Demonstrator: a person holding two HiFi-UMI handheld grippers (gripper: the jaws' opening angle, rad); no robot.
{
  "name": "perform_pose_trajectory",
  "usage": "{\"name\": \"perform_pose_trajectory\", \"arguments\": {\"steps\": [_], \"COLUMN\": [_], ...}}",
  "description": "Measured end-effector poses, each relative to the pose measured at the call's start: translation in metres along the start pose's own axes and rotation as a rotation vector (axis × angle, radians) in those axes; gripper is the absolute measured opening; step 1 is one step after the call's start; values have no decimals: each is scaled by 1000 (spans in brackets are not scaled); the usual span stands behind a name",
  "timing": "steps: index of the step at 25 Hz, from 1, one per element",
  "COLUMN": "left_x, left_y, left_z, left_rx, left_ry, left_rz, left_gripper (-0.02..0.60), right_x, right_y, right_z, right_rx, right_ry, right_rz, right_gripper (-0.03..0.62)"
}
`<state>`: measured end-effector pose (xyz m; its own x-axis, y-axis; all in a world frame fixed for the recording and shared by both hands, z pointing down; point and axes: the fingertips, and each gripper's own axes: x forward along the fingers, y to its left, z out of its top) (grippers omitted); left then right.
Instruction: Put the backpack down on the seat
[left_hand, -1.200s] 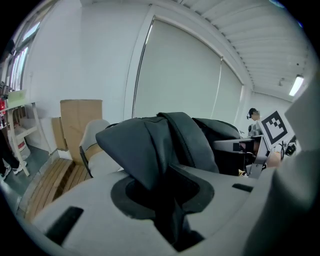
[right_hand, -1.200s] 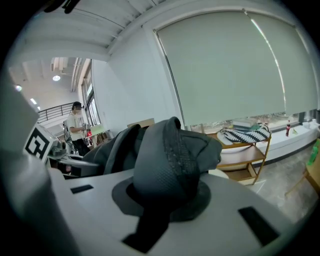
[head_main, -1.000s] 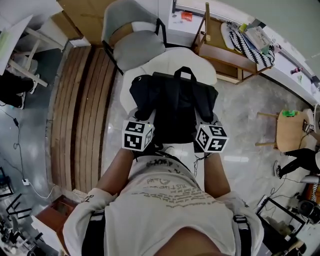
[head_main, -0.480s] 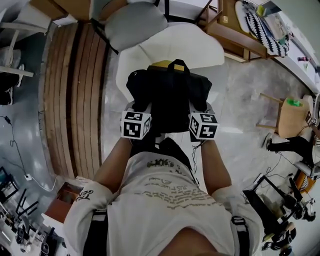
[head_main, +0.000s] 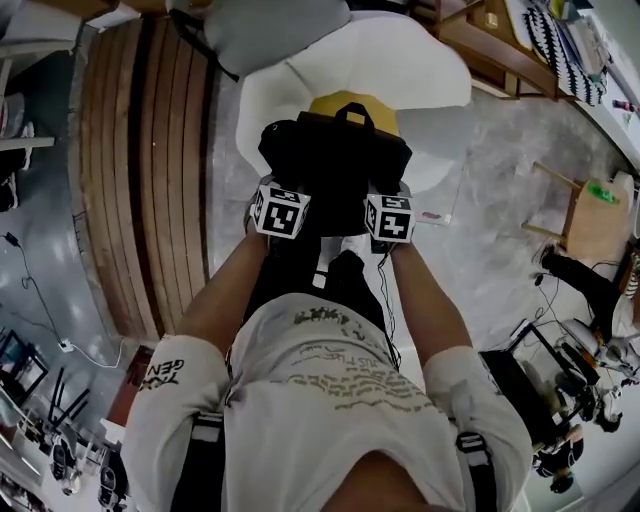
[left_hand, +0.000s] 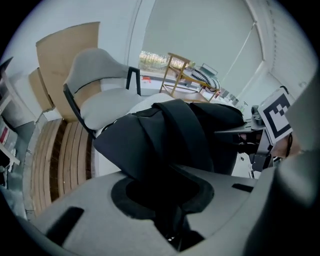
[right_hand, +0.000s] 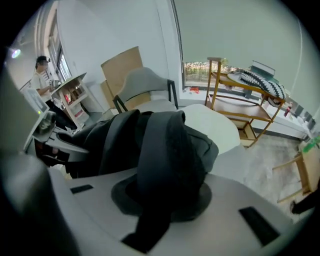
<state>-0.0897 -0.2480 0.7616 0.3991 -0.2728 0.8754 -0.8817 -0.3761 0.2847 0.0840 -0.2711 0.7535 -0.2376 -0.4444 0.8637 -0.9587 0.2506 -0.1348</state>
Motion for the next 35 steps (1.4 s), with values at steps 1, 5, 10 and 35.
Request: {"name": "perform_pose_trajectory", "arguments": {"steps": [1,5,10,35], "left_x": [7,31,49,113], "left_y": [7,41,72,148], "left_z": [-5,-28,-56,-110], "left_rx": [-6,-80,-165,-296], "left_ry": [15,69,89,15], "left_rz": [4,23,31,57], "left_gripper": [89,88,89,136], "right_x": [12,59,103,197], "right_y": [3,23,44,58], "right_z": [-4,-14,-11,-72], "right_rx": [-20,-131,-228,-122], "right_ry": [16,105,172,310], "right_rz": [-4,29,54,77], "right_gripper": [61,62,63,132]}}
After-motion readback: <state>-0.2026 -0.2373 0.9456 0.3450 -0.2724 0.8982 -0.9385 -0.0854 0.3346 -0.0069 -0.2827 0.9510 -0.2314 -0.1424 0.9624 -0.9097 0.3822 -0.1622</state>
